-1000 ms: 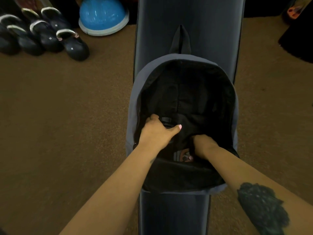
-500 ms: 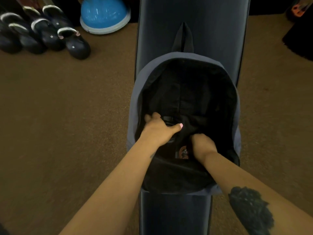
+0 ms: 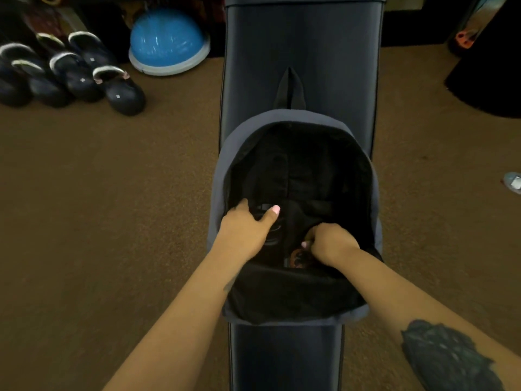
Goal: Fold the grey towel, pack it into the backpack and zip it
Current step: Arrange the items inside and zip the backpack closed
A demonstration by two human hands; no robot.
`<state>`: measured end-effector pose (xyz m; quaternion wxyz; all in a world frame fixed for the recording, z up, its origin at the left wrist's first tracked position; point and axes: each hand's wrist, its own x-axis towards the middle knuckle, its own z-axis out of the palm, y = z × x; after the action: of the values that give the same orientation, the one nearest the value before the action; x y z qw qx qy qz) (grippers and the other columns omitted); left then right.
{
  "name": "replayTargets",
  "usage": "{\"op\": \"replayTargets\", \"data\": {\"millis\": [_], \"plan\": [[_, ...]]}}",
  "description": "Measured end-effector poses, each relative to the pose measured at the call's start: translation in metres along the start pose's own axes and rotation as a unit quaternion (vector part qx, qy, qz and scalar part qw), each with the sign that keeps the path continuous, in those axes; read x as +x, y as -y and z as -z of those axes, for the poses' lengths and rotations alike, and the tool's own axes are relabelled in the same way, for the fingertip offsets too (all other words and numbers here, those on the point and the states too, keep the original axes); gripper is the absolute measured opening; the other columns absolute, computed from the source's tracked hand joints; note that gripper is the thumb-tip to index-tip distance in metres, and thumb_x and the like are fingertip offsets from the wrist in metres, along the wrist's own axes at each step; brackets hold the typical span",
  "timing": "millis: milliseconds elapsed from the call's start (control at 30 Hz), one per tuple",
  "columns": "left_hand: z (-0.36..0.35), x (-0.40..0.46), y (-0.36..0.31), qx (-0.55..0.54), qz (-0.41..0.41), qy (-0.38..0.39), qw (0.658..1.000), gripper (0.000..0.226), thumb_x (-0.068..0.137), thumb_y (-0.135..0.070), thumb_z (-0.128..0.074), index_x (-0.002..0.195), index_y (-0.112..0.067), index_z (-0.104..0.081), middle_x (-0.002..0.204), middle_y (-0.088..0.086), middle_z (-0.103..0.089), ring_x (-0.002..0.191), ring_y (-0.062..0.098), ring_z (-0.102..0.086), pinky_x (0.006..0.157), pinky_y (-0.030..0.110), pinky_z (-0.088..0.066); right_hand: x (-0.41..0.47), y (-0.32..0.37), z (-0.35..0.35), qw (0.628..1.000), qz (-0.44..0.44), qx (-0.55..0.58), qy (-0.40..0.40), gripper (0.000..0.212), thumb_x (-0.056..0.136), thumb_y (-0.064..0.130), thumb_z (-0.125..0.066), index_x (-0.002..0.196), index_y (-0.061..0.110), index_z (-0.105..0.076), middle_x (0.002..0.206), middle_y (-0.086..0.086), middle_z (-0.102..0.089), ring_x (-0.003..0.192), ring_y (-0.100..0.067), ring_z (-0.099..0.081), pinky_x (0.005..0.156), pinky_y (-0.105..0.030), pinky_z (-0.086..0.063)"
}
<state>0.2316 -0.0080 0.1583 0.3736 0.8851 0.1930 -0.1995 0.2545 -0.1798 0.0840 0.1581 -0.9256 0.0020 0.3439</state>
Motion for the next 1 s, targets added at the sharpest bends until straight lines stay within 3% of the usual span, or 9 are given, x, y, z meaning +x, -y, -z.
{"op": "replayTargets", "data": {"millis": [67, 167, 267, 333, 500, 667, 833, 1000], "plan": [[0.009, -0.013, 0.005, -0.019, -0.028, -0.035, 0.999, 0.059, 0.091, -0.046, -0.05, 0.14, -0.015, -0.041, 0.139, 0.005, -0.051, 0.124, 0.017, -0.05, 0.099, 0.026, -0.037, -0.009, 0.003, 0.005, 1.0, 0.012, 0.019, -0.015, 0.028, 0.091, 0.037, -0.055, 0.106, 0.018, -0.069, 0.103, -0.007, -0.07, 0.095, -0.025, -0.064, 0.085, -0.037, -0.052], [0.02, -0.033, 0.018, -0.108, -0.058, -0.104, 0.987, 0.03, 0.092, -0.033, -0.055, 0.12, -0.025, -0.061, 0.113, -0.009, -0.066, 0.093, -0.003, -0.06, 0.082, 0.015, -0.047, -0.026, 0.008, 0.009, 0.997, 0.038, 0.051, -0.035, 0.025, 0.091, 0.037, -0.057, 0.104, 0.02, -0.07, 0.1, -0.004, -0.071, 0.094, -0.022, -0.064, 0.084, -0.036, -0.053], [0.024, -0.045, 0.039, -0.194, -0.035, -0.165, 0.966, 0.014, 0.092, -0.027, -0.055, 0.104, -0.03, -0.059, 0.095, -0.01, -0.067, 0.082, 0.003, -0.065, 0.074, 0.029, -0.056, -0.04, 0.016, 0.007, 0.994, 0.053, 0.079, -0.048, 0.021, 0.09, 0.039, -0.058, 0.097, 0.023, -0.07, 0.092, -0.002, -0.072, 0.086, -0.019, -0.065, 0.08, -0.038, -0.055], [0.023, -0.047, 0.054, -0.213, 0.001, -0.188, 0.959, 0.01, 0.093, -0.023, -0.052, 0.102, -0.029, -0.054, 0.094, -0.008, -0.062, 0.084, 0.008, -0.063, 0.075, 0.035, -0.056, -0.049, 0.024, 0.003, 0.992, 0.063, 0.096, -0.059, 0.021, 0.09, 0.041, -0.057, 0.097, 0.025, -0.069, 0.09, 0.001, -0.072, 0.084, -0.017, -0.066, 0.079, -0.037, -0.056], [0.004, -0.043, 0.091, -0.22, 0.11, -0.119, 0.962, 0.011, 0.093, -0.016, -0.049, 0.099, -0.026, -0.051, 0.099, 0.002, -0.062, 0.086, 0.016, -0.061, 0.082, 0.042, -0.055, -0.071, 0.048, -0.006, 0.981, 0.116, 0.129, -0.087, 0.023, 0.09, 0.042, -0.056, 0.1, 0.026, -0.069, 0.094, 0.003, -0.071, 0.089, -0.016, -0.065, 0.081, -0.035, -0.054], [-0.01, -0.04, 0.098, -0.252, 0.121, -0.078, 0.957, 0.014, 0.093, -0.016, -0.05, 0.086, -0.028, -0.055, 0.096, 0.006, -0.065, 0.084, 0.017, -0.061, 0.085, 0.045, -0.054, -0.082, 0.075, -0.02, 0.975, 0.165, 0.125, -0.081, 0.032, 0.081, 0.052, -0.062, 0.103, 0.03, -0.068, 0.101, 0.011, -0.069, 0.095, -0.009, -0.063, 0.084, -0.033, -0.052], [-0.005, -0.035, 0.093, -0.376, 0.172, -0.017, 0.91, 0.021, 0.097, -0.029, -0.045, 0.104, -0.016, -0.06, 0.092, 0.007, -0.067, 0.076, 0.017, -0.063, 0.054, 0.029, -0.049, -0.09, 0.095, -0.035, 0.97, 0.203, 0.07, -0.112, 0.053, 0.063, 0.055, -0.075, 0.104, 0.031, -0.05, 0.103, 0.012, -0.058, 0.094, -0.011, -0.057, 0.082, -0.034, -0.05], [0.0, -0.034, 0.097, -0.438, 0.184, -0.002, 0.88, 0.017, 0.098, -0.021, -0.043, 0.1, -0.014, -0.059, 0.082, 0.006, -0.066, 0.066, 0.017, -0.063, 0.04, 0.025, -0.042, -0.096, 0.11, -0.044, 0.967, 0.206, -0.002, -0.152, 0.062, 0.06, 0.056, -0.075, 0.103, 0.026, -0.042, 0.104, 0.006, -0.054, 0.098, -0.018, -0.054, 0.088, -0.038, -0.043]]}}
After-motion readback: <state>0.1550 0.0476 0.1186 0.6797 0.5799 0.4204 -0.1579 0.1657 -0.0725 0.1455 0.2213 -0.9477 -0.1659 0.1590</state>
